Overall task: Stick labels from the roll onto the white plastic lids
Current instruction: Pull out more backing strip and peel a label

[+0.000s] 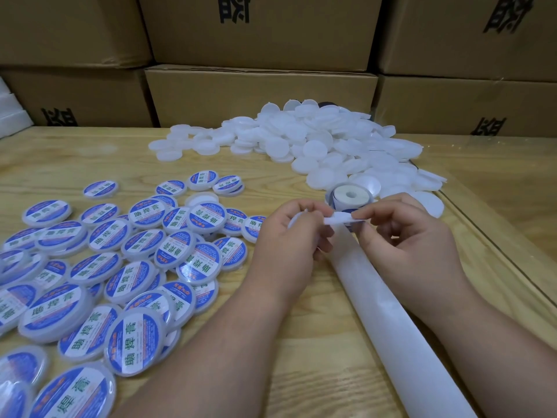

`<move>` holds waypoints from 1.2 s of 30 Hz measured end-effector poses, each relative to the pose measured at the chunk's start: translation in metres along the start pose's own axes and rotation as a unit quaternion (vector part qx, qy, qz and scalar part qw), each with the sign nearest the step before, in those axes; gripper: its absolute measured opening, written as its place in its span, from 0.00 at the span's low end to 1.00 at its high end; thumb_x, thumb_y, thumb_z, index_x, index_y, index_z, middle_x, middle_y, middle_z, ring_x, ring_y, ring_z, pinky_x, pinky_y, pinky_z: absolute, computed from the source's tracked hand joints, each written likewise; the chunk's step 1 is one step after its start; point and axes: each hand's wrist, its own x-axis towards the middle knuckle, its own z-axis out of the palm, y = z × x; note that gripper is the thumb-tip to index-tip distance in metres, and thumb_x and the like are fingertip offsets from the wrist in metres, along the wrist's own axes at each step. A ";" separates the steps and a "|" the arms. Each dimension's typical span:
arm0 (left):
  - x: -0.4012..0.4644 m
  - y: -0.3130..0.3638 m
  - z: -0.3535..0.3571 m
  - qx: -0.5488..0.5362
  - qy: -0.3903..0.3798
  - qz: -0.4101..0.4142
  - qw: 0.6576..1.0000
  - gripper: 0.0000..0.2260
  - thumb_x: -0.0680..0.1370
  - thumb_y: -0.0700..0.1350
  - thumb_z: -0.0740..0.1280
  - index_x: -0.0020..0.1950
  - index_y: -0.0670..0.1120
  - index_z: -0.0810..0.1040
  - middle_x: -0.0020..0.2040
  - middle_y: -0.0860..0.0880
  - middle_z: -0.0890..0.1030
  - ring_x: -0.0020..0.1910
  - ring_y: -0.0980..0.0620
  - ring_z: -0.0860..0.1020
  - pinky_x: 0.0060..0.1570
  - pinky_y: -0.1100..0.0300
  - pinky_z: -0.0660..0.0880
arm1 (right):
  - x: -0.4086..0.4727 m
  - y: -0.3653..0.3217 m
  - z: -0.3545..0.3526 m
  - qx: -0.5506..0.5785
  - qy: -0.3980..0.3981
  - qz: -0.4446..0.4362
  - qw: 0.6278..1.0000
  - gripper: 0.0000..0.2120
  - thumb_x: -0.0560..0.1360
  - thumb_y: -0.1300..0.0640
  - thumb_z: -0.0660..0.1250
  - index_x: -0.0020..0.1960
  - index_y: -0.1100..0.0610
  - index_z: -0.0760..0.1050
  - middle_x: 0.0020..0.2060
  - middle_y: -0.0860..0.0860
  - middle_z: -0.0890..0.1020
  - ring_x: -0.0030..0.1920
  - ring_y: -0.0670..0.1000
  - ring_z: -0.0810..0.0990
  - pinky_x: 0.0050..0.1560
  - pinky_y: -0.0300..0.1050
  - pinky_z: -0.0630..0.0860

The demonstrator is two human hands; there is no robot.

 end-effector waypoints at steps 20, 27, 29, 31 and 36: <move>0.005 0.002 -0.008 -0.169 -0.010 -0.048 0.984 0.19 0.82 0.42 0.49 0.49 0.42 0.79 0.49 0.36 0.85 0.49 0.35 0.81 0.48 0.45 0.68 | 0.013 -0.001 -0.025 0.427 -0.350 0.377 0.744 0.31 0.58 0.51 0.80 0.58 0.62 0.83 0.21 0.47 0.65 0.21 0.44 0.55 0.21 0.31 0.55; 0.005 0.002 -0.006 -0.135 -0.058 -0.039 0.988 0.17 0.68 0.46 0.55 0.51 0.43 0.77 0.50 0.38 0.86 0.51 0.35 0.84 0.35 0.54 0.63 | 0.013 -0.001 -0.023 0.415 -0.349 0.386 0.747 0.40 0.55 0.50 0.82 0.62 0.66 0.78 0.21 0.48 0.64 0.19 0.44 0.57 0.20 0.31 0.57; 0.007 0.000 -0.007 -0.127 -0.063 -0.035 0.989 0.18 0.67 0.46 0.55 0.51 0.43 0.77 0.50 0.38 0.86 0.51 0.36 0.84 0.37 0.54 0.64 | 0.013 -0.001 -0.023 0.416 -0.349 0.384 0.747 0.40 0.55 0.49 0.82 0.62 0.67 0.78 0.21 0.48 0.65 0.19 0.43 0.58 0.20 0.31 0.58; 0.007 -0.002 -0.008 -0.109 -0.063 -0.027 0.992 0.17 0.68 0.46 0.55 0.51 0.44 0.78 0.51 0.39 0.86 0.54 0.34 0.83 0.38 0.53 0.65 | 0.013 -0.001 -0.023 0.418 -0.349 0.383 0.746 0.39 0.55 0.49 0.82 0.61 0.67 0.78 0.21 0.48 0.65 0.19 0.43 0.58 0.20 0.31 0.58; 0.007 -0.003 -0.009 -0.085 -0.061 -0.020 0.994 0.15 0.69 0.46 0.57 0.50 0.46 0.79 0.51 0.41 0.87 0.54 0.36 0.83 0.33 0.58 0.68 | 0.013 0.000 -0.023 0.422 -0.347 0.385 0.744 0.40 0.55 0.49 0.82 0.61 0.67 0.78 0.21 0.48 0.65 0.19 0.43 0.58 0.20 0.31 0.57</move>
